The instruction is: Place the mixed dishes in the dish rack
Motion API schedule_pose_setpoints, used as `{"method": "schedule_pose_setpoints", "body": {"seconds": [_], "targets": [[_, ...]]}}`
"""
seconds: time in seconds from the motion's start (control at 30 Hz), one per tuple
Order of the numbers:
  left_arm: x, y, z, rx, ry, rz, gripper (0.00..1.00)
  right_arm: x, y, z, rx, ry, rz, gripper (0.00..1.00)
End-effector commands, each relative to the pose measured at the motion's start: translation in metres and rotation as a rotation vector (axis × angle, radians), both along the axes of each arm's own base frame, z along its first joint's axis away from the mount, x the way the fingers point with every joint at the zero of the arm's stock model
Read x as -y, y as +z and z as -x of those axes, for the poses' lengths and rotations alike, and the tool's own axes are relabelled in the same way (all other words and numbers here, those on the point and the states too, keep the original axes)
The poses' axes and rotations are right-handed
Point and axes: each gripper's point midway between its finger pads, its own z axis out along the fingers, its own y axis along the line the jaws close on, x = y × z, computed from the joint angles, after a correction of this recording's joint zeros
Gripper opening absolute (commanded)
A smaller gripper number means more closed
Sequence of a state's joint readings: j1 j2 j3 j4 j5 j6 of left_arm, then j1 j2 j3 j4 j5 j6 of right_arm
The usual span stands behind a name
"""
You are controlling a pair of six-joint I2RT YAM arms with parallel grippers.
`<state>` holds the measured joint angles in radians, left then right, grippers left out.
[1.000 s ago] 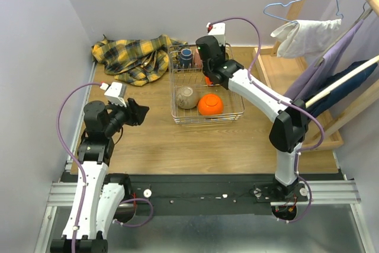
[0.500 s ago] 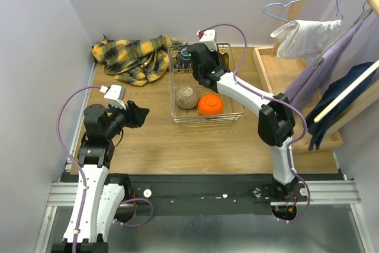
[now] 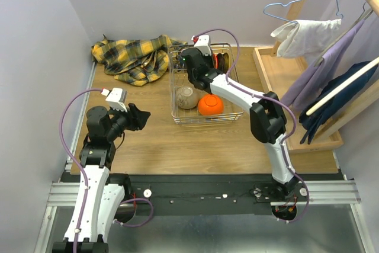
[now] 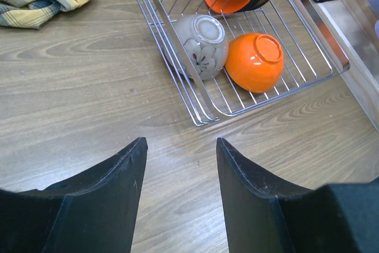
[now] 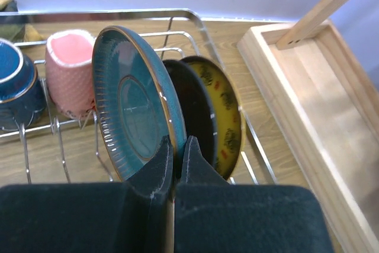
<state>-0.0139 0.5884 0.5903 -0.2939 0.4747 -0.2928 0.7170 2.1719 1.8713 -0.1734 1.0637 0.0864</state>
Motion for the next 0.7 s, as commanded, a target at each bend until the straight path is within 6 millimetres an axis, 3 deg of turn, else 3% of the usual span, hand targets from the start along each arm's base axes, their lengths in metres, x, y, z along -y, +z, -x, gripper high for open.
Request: {"method": "schedule_pose_setpoints", "body": {"seconds": [0.0, 0.13, 0.2, 0.23, 0.3, 0.33, 0.4, 0.43, 0.47, 0.53, 0.57, 0.6, 0.67], "targets": [[-0.002, 0.0, 0.003, 0.005, 0.008, -0.003, 0.59, -0.01, -0.016, -0.007, -0.001, -0.023, -0.018, 0.01], [-0.004, 0.0, 0.003, 0.006, 0.014, -0.019, 0.6, -0.016, -0.034, 0.0, -0.058, 0.001, -0.024, 0.01], [-0.011, 0.001, 0.0, 0.011, 0.044, -0.022, 0.6, -0.023, -0.04, 0.006, -0.095, 0.044, -0.037, 0.11], [-0.012, 0.001, 0.0, 0.011, 0.046, -0.023, 0.61, -0.024, -0.038, 0.01, -0.109, 0.062, -0.044, 0.27], [-0.012, 0.003, -0.003, 0.023, 0.048, -0.019, 0.62, -0.029, -0.031, 0.015, -0.119, 0.097, -0.065, 0.46], [-0.011, 0.004, -0.004, 0.026, 0.047, -0.02, 0.64, -0.031, -0.028, 0.018, -0.123, 0.112, -0.072, 0.65], [-0.011, 0.006, -0.009, 0.034, 0.047, -0.017, 0.66, -0.035, -0.008, 0.023, -0.116, 0.153, -0.115, 0.81], [-0.011, 0.008, -0.01, 0.038, 0.048, -0.016, 0.69, -0.036, 0.001, 0.025, -0.115, 0.175, -0.121, 0.95], [-0.011, 0.01, -0.012, 0.045, 0.045, -0.017, 0.7, -0.04, 0.012, 0.03, -0.122, 0.231, -0.144, 1.0], [-0.011, 0.018, -0.018, 0.065, 0.043, -0.017, 0.76, -0.047, 0.023, 0.038, -0.14, 0.312, -0.166, 1.0], [-0.011, 0.02, -0.021, 0.072, 0.042, -0.02, 0.98, -0.055, 0.023, 0.044, -0.17, 0.388, -0.174, 1.0], [-0.011, 0.021, -0.025, 0.068, 0.038, -0.022, 0.99, -0.054, 0.036, 0.055, -0.174, 0.434, -0.191, 1.0], [-0.011, 0.033, -0.031, 0.098, 0.033, -0.037, 0.99, -0.065, 0.032, 0.077, -0.273, 0.606, -0.147, 1.0]]}}
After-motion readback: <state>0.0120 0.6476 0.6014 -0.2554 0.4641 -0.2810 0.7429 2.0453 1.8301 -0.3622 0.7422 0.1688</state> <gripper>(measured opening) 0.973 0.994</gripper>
